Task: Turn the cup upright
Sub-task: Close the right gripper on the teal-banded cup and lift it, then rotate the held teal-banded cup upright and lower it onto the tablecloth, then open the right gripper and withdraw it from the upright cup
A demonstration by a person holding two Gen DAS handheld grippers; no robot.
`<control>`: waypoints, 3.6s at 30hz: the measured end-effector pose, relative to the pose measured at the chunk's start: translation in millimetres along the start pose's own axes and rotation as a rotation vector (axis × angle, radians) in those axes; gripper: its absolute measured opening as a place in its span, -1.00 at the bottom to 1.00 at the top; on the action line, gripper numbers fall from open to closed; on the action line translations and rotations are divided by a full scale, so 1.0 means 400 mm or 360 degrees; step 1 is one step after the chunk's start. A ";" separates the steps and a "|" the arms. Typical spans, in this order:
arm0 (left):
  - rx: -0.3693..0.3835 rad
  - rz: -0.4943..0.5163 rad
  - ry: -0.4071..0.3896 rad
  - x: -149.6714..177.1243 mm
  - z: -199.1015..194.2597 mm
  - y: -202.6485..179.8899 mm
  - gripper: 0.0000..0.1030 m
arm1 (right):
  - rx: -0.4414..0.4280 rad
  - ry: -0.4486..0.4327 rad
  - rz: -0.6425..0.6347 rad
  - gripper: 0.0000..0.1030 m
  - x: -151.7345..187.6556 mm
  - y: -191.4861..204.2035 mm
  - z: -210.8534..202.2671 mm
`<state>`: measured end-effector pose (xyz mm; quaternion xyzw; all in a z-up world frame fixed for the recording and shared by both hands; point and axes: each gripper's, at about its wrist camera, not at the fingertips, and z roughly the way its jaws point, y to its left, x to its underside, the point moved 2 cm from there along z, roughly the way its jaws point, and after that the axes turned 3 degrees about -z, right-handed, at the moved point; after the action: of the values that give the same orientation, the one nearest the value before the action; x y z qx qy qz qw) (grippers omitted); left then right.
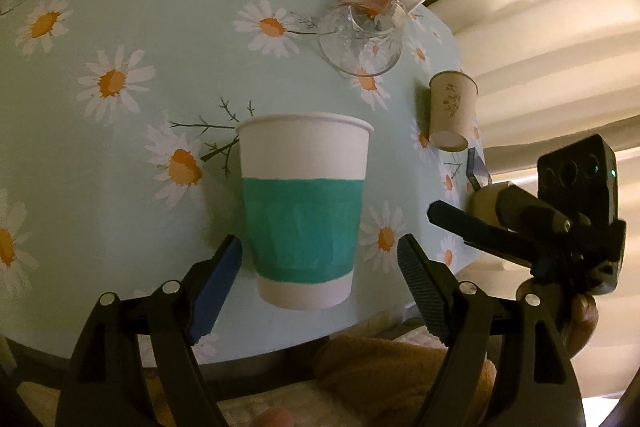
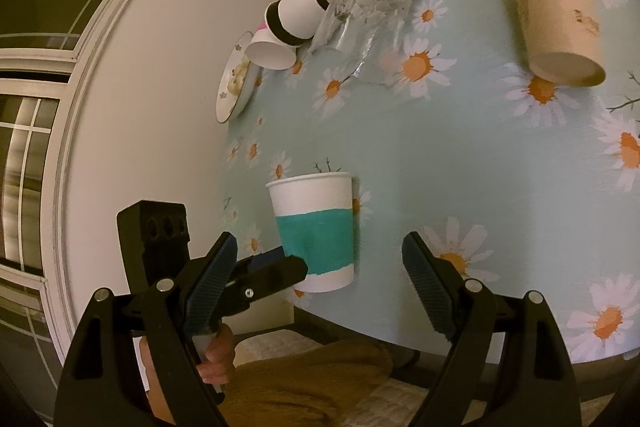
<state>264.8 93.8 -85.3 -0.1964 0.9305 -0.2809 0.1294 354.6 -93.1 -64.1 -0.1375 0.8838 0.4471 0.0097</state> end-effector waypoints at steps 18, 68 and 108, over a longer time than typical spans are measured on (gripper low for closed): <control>0.0149 0.0090 -0.0165 0.156 -0.132 0.059 0.51 | 0.0302 0.0184 -0.0196 0.57 -0.015 0.071 0.179; 0.0245 -0.0198 -0.0701 0.129 -0.225 0.167 0.51 | 0.0877 -0.1316 -0.1184 0.23 0.260 0.168 0.160; 0.0135 -0.0145 -0.0747 0.151 -0.237 0.169 0.51 | 0.0980 -0.1384 -0.1047 0.78 0.334 0.137 0.133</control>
<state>157.9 164.0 -55.4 -0.2925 0.8524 -0.2719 0.3375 206.7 -51.4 -71.4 -0.1988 0.7986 0.1606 0.5449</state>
